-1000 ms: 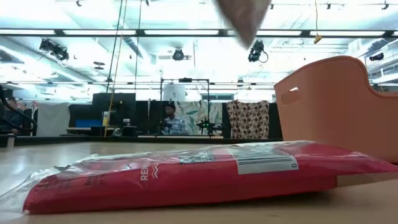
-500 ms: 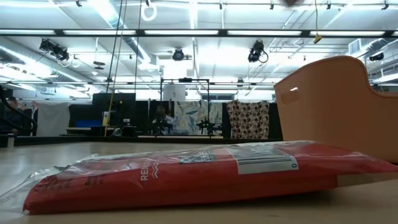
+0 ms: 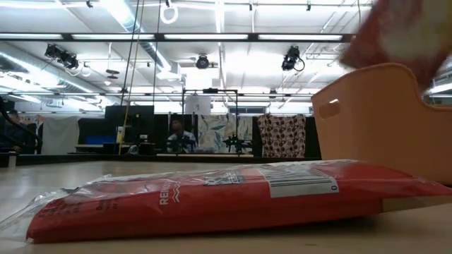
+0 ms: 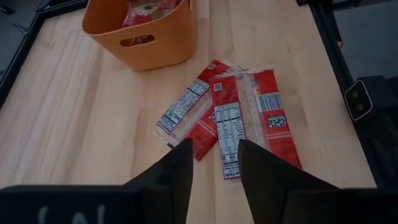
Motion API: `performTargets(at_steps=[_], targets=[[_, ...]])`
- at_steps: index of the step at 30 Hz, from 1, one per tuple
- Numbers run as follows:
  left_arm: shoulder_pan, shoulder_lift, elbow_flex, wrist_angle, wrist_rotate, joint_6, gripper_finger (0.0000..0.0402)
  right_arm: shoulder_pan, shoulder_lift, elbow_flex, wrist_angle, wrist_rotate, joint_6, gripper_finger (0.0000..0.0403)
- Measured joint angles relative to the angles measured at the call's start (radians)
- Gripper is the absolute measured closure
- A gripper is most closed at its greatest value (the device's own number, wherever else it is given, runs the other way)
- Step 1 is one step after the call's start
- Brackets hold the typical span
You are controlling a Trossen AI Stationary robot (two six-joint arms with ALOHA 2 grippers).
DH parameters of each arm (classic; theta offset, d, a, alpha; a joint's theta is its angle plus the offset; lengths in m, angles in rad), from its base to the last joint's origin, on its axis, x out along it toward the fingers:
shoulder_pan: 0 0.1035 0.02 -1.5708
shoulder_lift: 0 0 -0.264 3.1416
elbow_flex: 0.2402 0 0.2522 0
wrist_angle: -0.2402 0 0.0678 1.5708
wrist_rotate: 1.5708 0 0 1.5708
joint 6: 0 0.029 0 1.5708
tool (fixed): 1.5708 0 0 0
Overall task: Sort popcorn bags into baskets
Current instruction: Put the popcorn bag into the orange bin
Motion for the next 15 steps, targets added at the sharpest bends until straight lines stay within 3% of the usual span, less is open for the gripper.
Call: performTargets(at_steps=[5, 10, 15], targets=[[0.000, 0.000, 0.000, 0.000, 0.000, -0.001, 0.0269, 0.003, 0.030, -0.076, -0.015, -0.005, 0.130, 0.0399], [0.004, 0.001, 0.000, 0.001, 0.001, 0.000, 0.0269, -0.004, 0.064, -0.154, -0.001, -0.095, 0.208, 0.0398], [0.012, 0.001, 0.000, 0.001, 0.001, 0.000, 0.0269, -0.007, 0.077, -0.170, 0.113, -0.091, 0.183, 0.0398]])
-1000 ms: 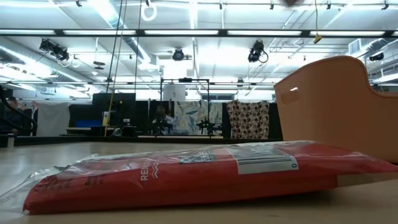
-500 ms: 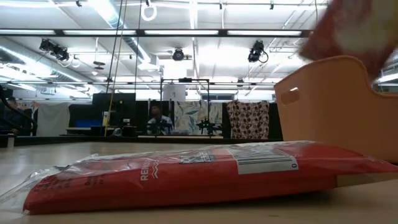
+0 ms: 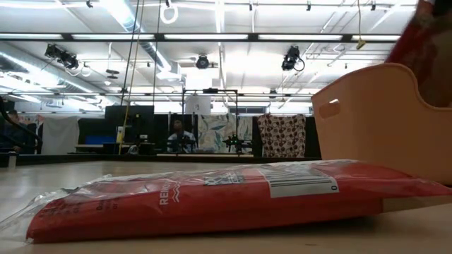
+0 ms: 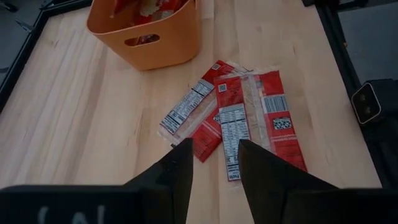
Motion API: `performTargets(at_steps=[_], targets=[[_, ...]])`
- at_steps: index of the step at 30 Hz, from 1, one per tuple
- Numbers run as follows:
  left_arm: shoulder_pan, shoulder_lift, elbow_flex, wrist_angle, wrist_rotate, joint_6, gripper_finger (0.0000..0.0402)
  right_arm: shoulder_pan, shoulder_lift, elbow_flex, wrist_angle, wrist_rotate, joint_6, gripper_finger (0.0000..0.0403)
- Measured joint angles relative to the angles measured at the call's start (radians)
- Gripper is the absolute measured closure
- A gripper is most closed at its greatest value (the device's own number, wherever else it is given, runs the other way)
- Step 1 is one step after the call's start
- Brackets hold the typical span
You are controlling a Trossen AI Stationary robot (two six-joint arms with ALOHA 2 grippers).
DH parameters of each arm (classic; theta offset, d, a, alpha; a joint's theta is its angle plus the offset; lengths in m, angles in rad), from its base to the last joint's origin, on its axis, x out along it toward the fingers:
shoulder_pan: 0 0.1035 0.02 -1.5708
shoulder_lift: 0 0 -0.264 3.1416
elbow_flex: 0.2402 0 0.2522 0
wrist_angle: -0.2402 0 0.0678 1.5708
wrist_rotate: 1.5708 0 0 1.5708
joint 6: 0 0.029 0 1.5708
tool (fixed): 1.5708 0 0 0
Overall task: Sort popcorn bags into baskets
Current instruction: Put the popcorn bag into the orange bin
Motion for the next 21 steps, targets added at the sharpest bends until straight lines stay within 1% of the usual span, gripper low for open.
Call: performTargets(at_steps=[3, 6, 9, 12, 14, 16, 21], targets=[[0.010, 0.000, 0.000, 0.000, 0.001, 0.000, 0.0269, -0.008, -0.006, 0.019, 0.055, 0.049, -0.067, 0.0398], [0.021, 0.000, 0.000, 0.000, 0.007, 0.000, 0.0269, -0.013, -0.009, 0.065, 0.053, 0.143, -0.131, 0.0399], [0.033, 0.000, 0.000, 0.000, 0.038, 0.000, 0.0269, -0.014, -0.009, 0.089, 0.131, 0.201, -0.205, 0.0398], [0.039, 0.000, 0.000, 0.000, 0.072, -0.001, 0.0269, -0.013, -0.004, 0.089, 0.231, 0.195, -0.265, 0.0398], [0.039, 0.000, 0.000, 0.000, 0.078, 0.000, 0.0269, -0.013, 0.004, 0.079, 0.238, 0.193, -0.255, 0.0398], [0.039, 0.000, 0.000, 0.000, 0.078, 0.000, 0.0269, -0.013, 0.016, 0.056, 0.217, 0.190, -0.215, 0.0398], [0.039, 0.000, 0.000, 0.000, 0.080, 0.000, 0.0269, -0.002, 0.020, -0.037, 0.178, 0.126, -0.071, 0.0398]])
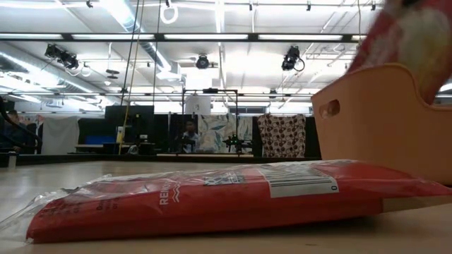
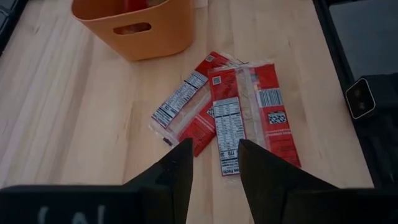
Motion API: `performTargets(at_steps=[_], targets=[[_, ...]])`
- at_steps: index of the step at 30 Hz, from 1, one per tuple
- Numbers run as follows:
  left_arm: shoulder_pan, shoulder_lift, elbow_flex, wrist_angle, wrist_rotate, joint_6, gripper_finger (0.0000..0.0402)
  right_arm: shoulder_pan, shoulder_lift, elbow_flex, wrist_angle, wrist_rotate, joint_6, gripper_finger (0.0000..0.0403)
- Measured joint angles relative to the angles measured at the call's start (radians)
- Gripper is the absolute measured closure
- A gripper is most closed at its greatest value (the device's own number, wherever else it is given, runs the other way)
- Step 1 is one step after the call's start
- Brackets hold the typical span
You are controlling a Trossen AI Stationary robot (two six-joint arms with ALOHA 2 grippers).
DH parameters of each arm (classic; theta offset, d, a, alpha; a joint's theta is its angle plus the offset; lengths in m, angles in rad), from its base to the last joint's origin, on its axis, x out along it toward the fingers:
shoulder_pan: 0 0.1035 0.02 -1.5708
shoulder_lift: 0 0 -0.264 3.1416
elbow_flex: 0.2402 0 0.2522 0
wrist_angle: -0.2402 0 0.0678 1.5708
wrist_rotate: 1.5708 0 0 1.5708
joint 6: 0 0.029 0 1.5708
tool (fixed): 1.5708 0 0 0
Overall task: Sort popcorn bags into baskets
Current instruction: Put the popcorn bag into the orange bin
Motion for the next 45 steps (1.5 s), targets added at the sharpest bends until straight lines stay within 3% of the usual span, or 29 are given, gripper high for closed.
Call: performTargets(at_steps=[10, 18, 23, 26, 32, 41, 45], targets=[[0.001, 0.000, 0.000, 0.000, 0.000, 0.000, 0.0269, 0.004, -0.001, -0.041, -0.335, -0.047, 0.143, 0.0389], [0.001, 0.010, -0.001, 0.000, 0.024, 0.000, 0.0269, -0.014, 0.012, -0.041, -0.613, -0.116, 0.164, 0.0327], [0.000, 0.049, -0.001, 0.003, 0.037, 0.002, 0.0269, -0.050, 0.012, -0.037, -0.582, -0.231, 0.161, 0.0279], [0.006, 0.091, -0.001, 0.022, 0.040, 0.011, 0.0269, -0.057, 0.012, -0.022, -0.441, -0.227, 0.123, 0.0271], [0.024, 0.182, -0.001, 0.084, 0.056, 0.052, 0.0269, -0.055, 0.040, 0.017, -0.312, -0.071, -0.023, 0.0280], [0.074, 0.319, -0.001, 0.164, 0.276, 0.010, 0.0269, -0.043, 0.206, 0.133, -0.105, 0.146, -0.405, 0.0284], [0.057, 0.352, -0.001, 0.188, 0.314, 0.109, 0.0269, -0.027, 0.302, 0.171, 0.025, 0.176, -0.614, 0.0284]])
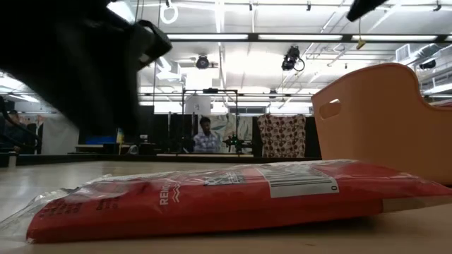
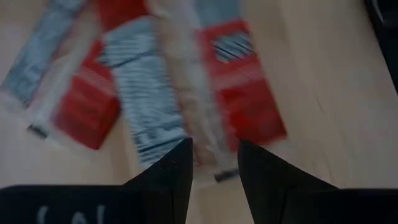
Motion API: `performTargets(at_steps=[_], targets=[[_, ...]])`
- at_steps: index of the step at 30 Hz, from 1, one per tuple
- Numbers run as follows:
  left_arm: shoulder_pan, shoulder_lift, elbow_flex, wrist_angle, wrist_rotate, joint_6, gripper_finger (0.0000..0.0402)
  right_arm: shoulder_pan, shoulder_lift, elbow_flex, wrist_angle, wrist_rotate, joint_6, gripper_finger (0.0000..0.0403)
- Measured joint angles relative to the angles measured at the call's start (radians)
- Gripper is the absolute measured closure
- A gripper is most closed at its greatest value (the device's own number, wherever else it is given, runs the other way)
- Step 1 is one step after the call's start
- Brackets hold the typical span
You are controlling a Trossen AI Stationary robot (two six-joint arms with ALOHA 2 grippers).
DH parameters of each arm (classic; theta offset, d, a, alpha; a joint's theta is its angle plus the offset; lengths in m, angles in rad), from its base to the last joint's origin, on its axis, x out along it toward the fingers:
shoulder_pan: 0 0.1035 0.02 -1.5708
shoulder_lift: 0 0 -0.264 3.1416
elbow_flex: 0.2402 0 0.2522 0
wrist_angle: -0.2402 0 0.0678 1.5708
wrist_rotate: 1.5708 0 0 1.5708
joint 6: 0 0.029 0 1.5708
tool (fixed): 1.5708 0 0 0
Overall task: Sort popcorn bags into baskets
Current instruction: Put the popcorn bag into the orange bin
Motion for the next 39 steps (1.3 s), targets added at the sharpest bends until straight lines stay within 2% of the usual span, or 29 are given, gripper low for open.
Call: performTargets(at_steps=[6, 8, 11, 14, 20, 26, 33, 36, 39], targets=[[-0.063, 0.009, 0.000, -0.044, -0.044, 0.346, 0.0269, 0.009, 0.100, 0.038, 0.088, -0.004, -0.094, 0.0284], [-0.085, 0.009, -0.002, -0.069, -0.113, 0.441, 0.0269, 0.009, 0.119, 0.049, 0.090, -0.013, -0.094, 0.0284], [-0.109, 0.009, -0.022, -0.059, -0.273, 0.516, 0.0269, 0.009, 0.137, 0.053, 0.103, -0.019, -0.093, 0.0284], [-0.120, 0.009, -0.049, -0.048, -0.326, 0.590, 0.0269, 0.009, 0.136, 0.053, 0.124, -0.022, -0.094, 0.0284], [-0.112, 0.009, -0.115, -0.016, -0.355, 0.617, 0.0269, 0.009, 0.128, 0.053, 0.170, -0.021, -0.101, 0.0284], [-0.090, 0.009, -0.177, 0.095, -0.357, 0.677, 0.0269, 0.008, 0.128, 0.053, 0.221, -0.021, -0.129, 0.0284], [-0.048, 0.009, -0.228, 0.186, -0.316, 0.681, 0.0271, 0.008, 0.128, 0.053, 0.271, -0.025, -0.154, 0.0284], [-0.041, 0.008, -0.232, 0.195, -0.300, 0.678, 0.0294, 0.008, 0.131, 0.053, 0.282, -0.039, -0.178, 0.0284], [-0.040, 0.008, -0.232, 0.195, -0.287, 0.640, 0.0343, 0.013, 0.137, 0.053, 0.328, -0.051, -0.247, 0.0284]])
